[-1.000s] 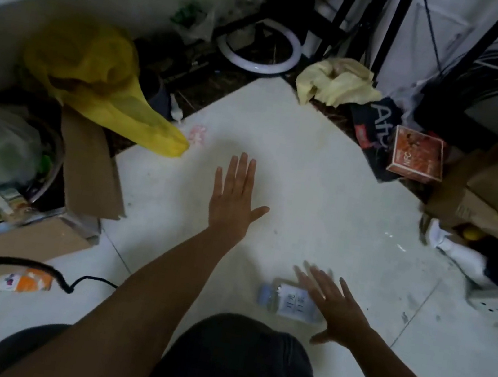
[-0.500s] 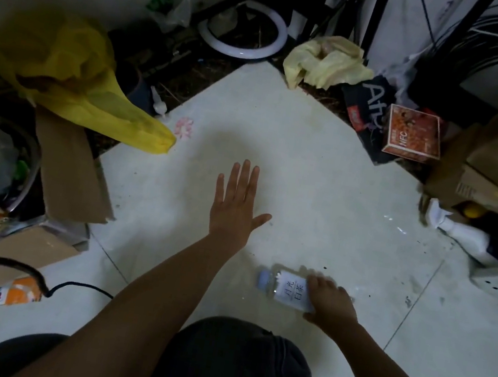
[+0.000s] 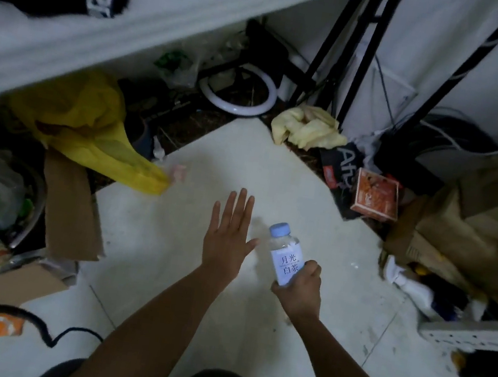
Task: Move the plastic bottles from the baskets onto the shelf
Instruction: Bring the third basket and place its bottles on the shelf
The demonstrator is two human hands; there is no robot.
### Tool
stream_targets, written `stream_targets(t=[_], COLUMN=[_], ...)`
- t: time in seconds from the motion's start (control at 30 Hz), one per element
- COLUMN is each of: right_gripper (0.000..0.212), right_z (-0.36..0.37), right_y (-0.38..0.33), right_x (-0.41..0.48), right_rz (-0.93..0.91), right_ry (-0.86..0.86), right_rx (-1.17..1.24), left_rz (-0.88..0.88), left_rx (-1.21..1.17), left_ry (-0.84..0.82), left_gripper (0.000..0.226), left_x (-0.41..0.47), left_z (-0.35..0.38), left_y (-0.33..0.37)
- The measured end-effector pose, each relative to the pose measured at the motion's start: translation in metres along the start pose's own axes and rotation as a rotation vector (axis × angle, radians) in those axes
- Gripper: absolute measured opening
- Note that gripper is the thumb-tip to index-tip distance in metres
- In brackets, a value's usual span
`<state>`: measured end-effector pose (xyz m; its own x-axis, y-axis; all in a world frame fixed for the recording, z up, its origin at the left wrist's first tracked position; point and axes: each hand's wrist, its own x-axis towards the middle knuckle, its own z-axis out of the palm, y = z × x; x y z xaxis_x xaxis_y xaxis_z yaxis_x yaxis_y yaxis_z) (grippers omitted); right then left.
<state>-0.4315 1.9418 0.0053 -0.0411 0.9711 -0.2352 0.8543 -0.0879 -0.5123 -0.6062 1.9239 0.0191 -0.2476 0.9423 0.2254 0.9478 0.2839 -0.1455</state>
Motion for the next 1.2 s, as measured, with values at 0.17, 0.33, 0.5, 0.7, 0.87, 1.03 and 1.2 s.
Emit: stream_targets(t=[0.17, 0.33, 0.5, 0.7, 0.87, 1.03, 1.2], right_gripper=[0.057, 0.059, 0.062, 0.067, 0.073, 0.068, 0.072], right_z=[-0.115, -0.265, -0.436, -0.582, -0.624, -0.604, -0.589], right_y=[-0.119, -0.265, -0.415, -0.524, -0.572, -0.601, -0.635], right_x=[-0.003, -0.019, -0.05, -0.084, -0.081, -0.056, -0.016], right_rz=[-0.12, -0.223, -0.278, -0.484, -0.525, -0.559, -0.669], right_ry=[0.123, 0.165, 0.192, 0.193, 0.181, 0.039, -0.103], right_rx=[0.076, 0.262, 0.397, 0.498, 0.588, 0.544, 0.513], left_rz=[0.027, 0.107, 0.043, -0.026, -0.121, -0.173, -0.228], left_rx=[0.045, 0.086, 0.062, 0.096, 0.182, 0.151, 0.188], left_ry=[0.066, 0.096, 0.199, 0.239, 0.241, 0.255, 0.192], left_gripper=[0.098, 0.112, 0.099, 0.106, 0.096, 0.077, 0.063], left_x=[0.055, 0.138, 0.202, 0.221, 0.261, 0.298, 0.331], left_z=[-0.141, -0.341, -0.551, -0.708, -0.768, -0.784, -0.811], left_y=[-0.066, -0.116, -0.16, -0.216, -0.234, -0.242, -0.262])
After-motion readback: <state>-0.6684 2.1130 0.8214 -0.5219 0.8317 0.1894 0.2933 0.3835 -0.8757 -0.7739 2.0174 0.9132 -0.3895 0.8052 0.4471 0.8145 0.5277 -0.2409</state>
